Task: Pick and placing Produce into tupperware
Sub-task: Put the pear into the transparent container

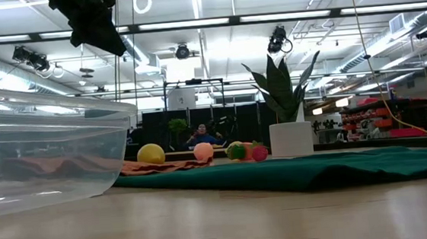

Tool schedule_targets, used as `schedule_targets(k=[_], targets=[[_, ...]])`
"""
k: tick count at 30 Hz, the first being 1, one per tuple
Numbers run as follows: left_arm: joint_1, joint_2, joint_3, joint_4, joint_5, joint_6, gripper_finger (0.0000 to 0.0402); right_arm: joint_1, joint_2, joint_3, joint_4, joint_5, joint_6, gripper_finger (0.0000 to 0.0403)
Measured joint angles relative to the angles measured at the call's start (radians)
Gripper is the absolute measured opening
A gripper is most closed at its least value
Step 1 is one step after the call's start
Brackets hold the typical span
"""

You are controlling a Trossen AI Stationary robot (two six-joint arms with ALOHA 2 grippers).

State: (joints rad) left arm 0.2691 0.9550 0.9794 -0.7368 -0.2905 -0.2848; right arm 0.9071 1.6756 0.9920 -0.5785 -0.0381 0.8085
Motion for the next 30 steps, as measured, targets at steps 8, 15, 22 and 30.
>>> schedule_targets(k=[8,15,22,30], targets=[[0.000,0.000,0.000,0.000,0.000,0.000,0.0107,0.012,0.000,0.000,0.000,0.002,0.000,0.0297],[0.000,0.000,0.000,0.000,0.000,0.000,0.0107,0.012,0.000,-0.018,-0.001,0.001,0.012,0.0292],[0.000,0.000,0.000,0.000,0.000,0.000,0.0107,0.011,0.000,-0.038,0.013,0.001,0.032,0.0288],[0.000,0.000,0.000,0.000,0.000,0.000,0.0107,0.011,0.000,-0.039,0.012,0.010,0.028,0.0276]])
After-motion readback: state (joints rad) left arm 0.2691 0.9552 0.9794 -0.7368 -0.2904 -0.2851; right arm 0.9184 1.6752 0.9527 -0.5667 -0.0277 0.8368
